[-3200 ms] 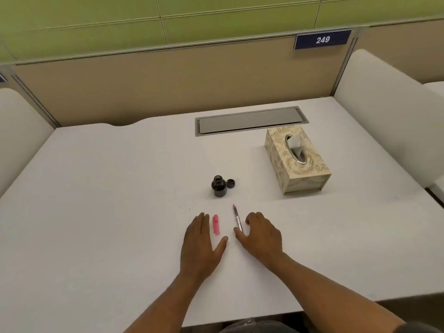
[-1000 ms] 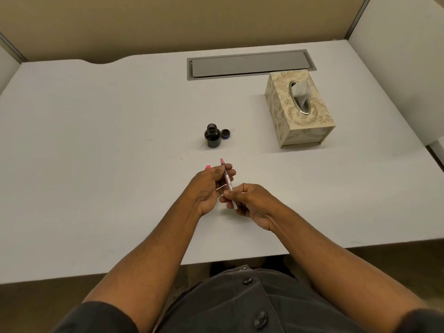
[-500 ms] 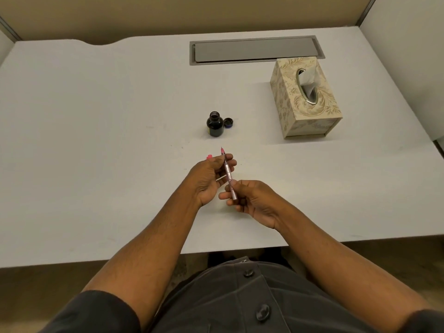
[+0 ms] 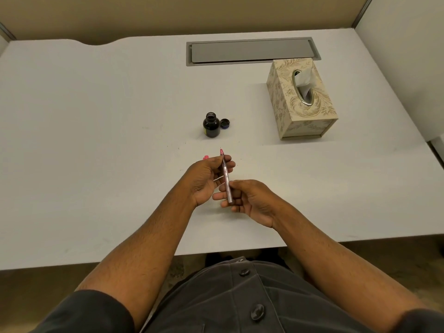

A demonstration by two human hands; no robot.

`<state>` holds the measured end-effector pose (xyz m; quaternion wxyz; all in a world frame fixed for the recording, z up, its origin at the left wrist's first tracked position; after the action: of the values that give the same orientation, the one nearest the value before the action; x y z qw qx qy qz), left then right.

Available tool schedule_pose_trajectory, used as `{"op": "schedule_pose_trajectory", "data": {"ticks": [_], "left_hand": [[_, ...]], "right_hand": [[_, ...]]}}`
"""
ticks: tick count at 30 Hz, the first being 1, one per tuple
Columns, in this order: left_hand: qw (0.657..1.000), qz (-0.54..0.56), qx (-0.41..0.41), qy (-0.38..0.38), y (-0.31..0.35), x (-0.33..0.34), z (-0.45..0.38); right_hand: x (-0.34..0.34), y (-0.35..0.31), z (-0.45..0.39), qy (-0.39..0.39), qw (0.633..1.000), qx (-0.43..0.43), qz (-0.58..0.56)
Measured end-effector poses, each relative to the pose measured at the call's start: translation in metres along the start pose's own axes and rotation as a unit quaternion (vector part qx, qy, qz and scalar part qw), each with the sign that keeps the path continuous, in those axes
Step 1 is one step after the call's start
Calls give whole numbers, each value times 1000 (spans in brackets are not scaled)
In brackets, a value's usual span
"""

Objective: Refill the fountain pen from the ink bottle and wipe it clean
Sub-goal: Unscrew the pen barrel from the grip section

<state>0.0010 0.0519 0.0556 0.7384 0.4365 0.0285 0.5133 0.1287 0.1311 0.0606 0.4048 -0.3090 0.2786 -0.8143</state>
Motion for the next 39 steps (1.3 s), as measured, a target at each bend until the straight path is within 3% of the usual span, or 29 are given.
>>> {"op": "schedule_pose_trajectory", "data": {"ticks": [4, 10, 15, 22, 32, 39], "left_hand": [[1000, -4, 3, -5, 0, 1, 1], [1000, 0, -2, 0, 1, 1, 1], [1000, -7, 3, -2, 2, 3, 1], [1000, -15, -4, -2, 3, 4, 0], [1000, -21, 4, -6, 4, 7, -2], [1000, -22, -1, -3, 4, 8, -2]], "right_hand": [[1, -1, 0, 22, 999, -16, 24], [3, -3, 0, -4, 1000, 6, -23], [3, -3, -1, 21, 999, -22, 31], [1, -4, -1, -6, 1000, -11, -12], [-2, -3, -5, 42, 997, -35, 47], [-1, -3, -4, 7, 1000, -9, -25]]}}
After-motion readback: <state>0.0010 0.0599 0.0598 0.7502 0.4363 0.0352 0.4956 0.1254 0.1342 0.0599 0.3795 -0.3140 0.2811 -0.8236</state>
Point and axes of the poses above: each hand's wrist, its own z-axis away from the middle knuckle, its own x-axis out of the palm, y = z × x, the point moved 1 cm from there along -z, towards the middle knuckle, and after that the axes turned 3 degrees about y, right-handed, at the moved point
